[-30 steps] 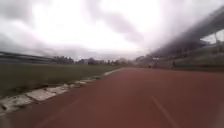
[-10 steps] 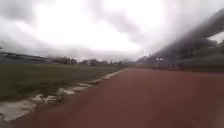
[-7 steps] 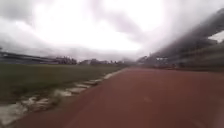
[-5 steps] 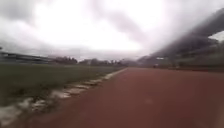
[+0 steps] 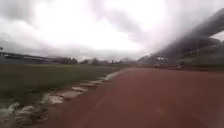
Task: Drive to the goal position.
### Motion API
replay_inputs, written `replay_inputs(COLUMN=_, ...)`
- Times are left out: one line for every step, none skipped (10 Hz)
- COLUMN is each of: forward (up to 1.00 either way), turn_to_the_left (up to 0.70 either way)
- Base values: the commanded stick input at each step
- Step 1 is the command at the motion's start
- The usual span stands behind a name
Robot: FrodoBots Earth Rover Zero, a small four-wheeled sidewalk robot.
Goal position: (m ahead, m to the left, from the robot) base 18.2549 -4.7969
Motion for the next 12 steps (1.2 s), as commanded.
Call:
replay_inputs(forward=0.70, turn_to_the_left=0.00)
replay_inputs(forward=0.70, turn_to_the_left=0.00)
replay_inputs(forward=0.70, turn_to_the_left=0.00)
replay_inputs(forward=0.70, turn_to_the_left=0.00)
replay_inputs(forward=0.70, turn_to_the_left=0.00)
replay_inputs(forward=0.70, turn_to_the_left=0.00)
replay_inputs(forward=0.70, turn_to_the_left=0.00)
replay_inputs(forward=0.70, turn_to_the_left=0.00)
replay_inputs(forward=0.70, turn_to_the_left=0.00)
replay_inputs(forward=0.70, turn_to_the_left=0.00)
replay_inputs(forward=0.70, turn_to_the_left=0.00)
replay_inputs(forward=0.70, turn_to_the_left=0.00)
